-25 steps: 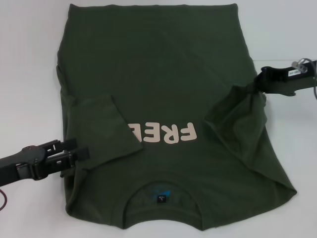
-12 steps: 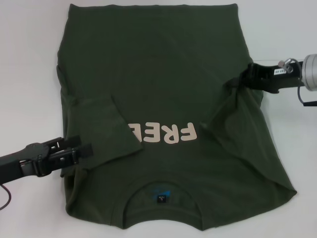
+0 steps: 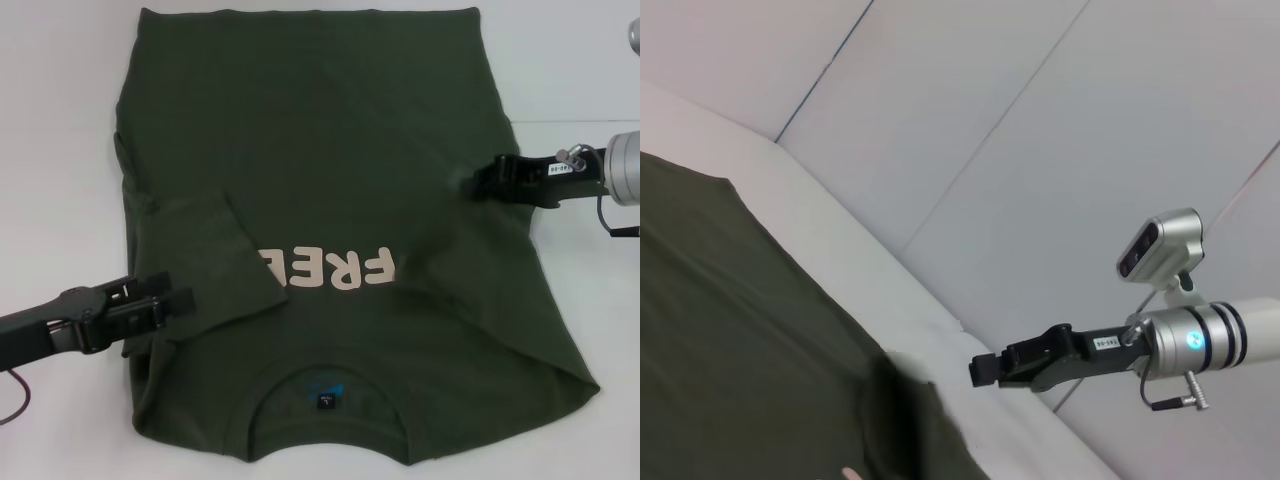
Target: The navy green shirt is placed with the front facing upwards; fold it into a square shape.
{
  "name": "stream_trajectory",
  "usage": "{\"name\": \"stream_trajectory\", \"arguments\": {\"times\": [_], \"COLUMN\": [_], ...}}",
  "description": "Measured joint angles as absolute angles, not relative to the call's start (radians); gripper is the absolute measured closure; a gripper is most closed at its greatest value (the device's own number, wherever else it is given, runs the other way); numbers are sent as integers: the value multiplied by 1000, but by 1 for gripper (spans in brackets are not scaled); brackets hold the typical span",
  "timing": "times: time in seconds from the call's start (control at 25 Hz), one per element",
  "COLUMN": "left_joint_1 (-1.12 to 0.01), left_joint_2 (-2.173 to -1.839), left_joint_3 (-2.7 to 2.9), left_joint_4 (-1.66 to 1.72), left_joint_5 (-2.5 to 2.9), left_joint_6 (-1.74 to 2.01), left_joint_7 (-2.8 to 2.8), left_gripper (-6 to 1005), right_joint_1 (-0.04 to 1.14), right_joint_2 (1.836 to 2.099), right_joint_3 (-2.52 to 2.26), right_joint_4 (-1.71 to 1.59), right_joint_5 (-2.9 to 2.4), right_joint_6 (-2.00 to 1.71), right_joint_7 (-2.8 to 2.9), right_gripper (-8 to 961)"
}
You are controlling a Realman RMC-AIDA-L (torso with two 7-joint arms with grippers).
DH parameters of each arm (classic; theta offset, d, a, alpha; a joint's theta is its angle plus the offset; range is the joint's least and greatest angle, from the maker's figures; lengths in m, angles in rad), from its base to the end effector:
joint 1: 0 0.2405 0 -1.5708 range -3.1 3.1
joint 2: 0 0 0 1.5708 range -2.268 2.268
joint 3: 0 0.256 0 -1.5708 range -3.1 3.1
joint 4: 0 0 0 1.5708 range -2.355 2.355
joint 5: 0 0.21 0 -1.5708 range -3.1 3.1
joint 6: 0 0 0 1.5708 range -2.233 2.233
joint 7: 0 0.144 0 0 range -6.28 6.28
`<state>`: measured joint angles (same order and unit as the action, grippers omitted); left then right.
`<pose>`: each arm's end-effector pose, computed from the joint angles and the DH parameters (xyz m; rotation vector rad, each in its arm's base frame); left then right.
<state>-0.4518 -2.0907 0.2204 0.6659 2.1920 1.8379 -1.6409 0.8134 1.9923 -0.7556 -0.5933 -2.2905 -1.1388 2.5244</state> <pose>-0.2999 0.2784 0.0360 -2.4738 -1.1864 -1.0401 0.2368 0.4342 0.0157 -2.1199 1.7022 0.4160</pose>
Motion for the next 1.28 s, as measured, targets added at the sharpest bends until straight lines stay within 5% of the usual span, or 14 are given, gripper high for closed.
{"name": "stream_trajectory", "arguments": {"times": [0.24,0.52,0.84,1.08,1.28], "left_joint_1": [-470,-494,-512,-533,-550], "left_joint_2": [-2091,-2089,-2037,-1995,-2015], "left_joint_3": [218,222,263,286,397], "left_joint_4": [629,605,707,790,806], "left_joint_5": [2192,2191,2210,2369,2470], "left_joint_6": [1844,1839,1869,1906,1895], "left_joint_7": [-1647,-1686,-1966,-2216,-2240], "left_gripper": [206,207,207,207,207], "right_joint_1": [768,640,477,436,426], "right_joint_2": [1985,1971,1955,1959,1969], "right_joint_3": [-748,-671,-550,-543,-523], "right_joint_4": [-592,-594,-595,-585,-580], "right_joint_5": [-2192,-1939,-1786,-1787,-1786], "right_joint_6": [-1170,-1259,-1478,-1501,-1495], "right_joint_7": [2437,2230,2083,2041,1984], "right_gripper": [786,466,96,28,6]}}
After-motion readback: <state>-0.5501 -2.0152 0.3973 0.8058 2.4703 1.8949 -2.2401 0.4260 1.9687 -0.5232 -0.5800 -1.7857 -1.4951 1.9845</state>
